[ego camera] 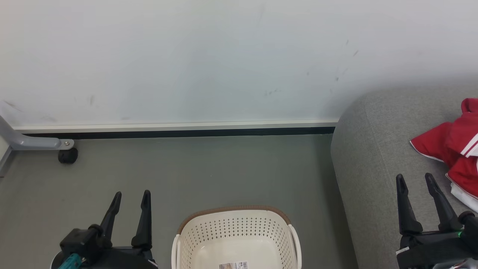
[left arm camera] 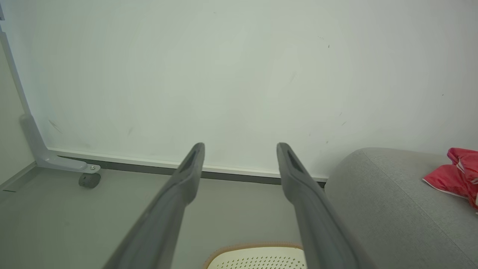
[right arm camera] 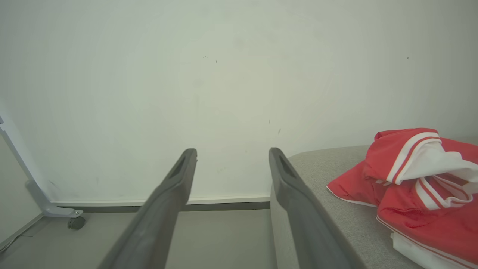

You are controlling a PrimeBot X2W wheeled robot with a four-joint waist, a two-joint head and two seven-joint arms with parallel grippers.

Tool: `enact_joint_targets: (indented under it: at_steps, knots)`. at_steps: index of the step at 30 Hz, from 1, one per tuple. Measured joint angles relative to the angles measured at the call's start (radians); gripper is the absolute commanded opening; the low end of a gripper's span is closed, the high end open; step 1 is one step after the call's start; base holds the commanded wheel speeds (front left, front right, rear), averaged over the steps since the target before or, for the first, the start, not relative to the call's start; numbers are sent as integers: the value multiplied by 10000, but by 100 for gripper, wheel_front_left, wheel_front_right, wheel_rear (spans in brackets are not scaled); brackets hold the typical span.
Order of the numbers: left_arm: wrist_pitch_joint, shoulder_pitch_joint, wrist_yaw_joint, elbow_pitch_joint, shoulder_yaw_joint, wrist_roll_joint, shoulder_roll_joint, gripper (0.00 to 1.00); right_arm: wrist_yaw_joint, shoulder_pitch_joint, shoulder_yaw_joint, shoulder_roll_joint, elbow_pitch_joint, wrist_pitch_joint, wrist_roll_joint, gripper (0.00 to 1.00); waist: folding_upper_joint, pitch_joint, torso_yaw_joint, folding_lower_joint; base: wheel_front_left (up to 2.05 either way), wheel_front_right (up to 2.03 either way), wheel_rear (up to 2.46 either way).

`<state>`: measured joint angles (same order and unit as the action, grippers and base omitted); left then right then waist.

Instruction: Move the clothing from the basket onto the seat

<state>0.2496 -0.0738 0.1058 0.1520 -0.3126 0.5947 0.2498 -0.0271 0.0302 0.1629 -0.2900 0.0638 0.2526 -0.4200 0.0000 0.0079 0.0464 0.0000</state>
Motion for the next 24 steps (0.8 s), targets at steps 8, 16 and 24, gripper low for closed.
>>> enact_joint_targets:
  at_steps: [8, 16, 24]
  knots:
    - [2, 0, -2, -63, 88, -284, -50, 100, 0, -9, -180, 44, -111, 10, 90, 100, 0, 38, -23, 0, 0, 0, 0]
    - [-13, 9, -92, -19, 128, -318, -165, 0, 6, -45, -263, 127, -127, -4, 190, 0, 0, 62, -19, 0, 0, 0, 0]
    - [-215, 226, -194, 217, 341, 142, -362, 0, 69, -236, -382, 405, 196, -196, -255, 0, 0, 57, -48, 0, 0, 0, 0]
